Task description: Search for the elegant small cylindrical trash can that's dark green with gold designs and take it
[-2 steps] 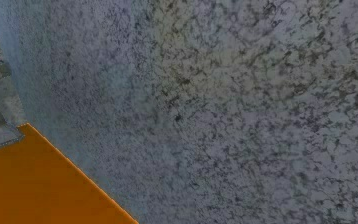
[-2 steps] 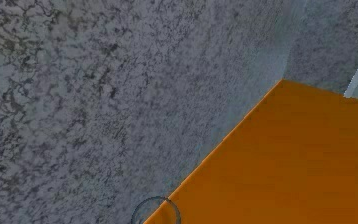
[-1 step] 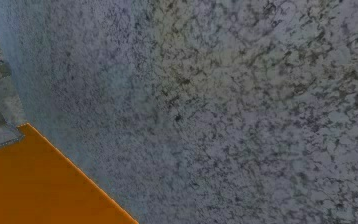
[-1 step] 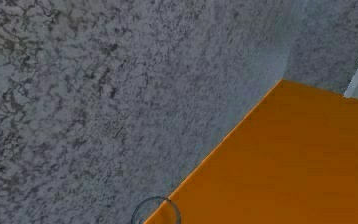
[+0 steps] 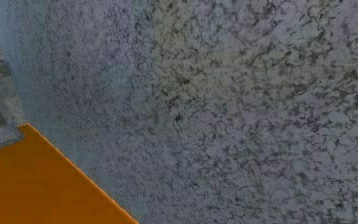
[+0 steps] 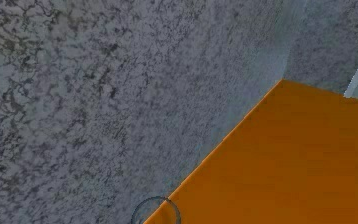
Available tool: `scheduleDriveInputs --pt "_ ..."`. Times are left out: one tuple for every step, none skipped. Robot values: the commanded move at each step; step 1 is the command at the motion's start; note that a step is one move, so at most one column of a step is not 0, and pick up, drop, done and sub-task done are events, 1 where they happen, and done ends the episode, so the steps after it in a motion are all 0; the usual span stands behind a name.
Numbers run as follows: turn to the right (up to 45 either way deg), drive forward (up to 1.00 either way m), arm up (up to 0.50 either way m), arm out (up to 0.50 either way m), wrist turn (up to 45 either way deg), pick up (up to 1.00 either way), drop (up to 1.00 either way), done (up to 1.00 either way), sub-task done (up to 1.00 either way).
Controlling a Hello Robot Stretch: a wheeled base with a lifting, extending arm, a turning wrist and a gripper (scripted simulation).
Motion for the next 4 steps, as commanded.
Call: scheduleDriveInputs --pt "0.0 0.0 0.0 0.0 45.0 0.0 0.0 0.0 0.0" --pt "0.0 0.0 0.0 0.0 45.0 0.0 0.0 0.0 0.0" --pt "0.0 0.0 0.0 0.0 45.0 0.0 0.0 0.0 0.0" --pt "0.0 0.0 0.0 0.0 21.0 0.0 0.0 0.0 0.0"
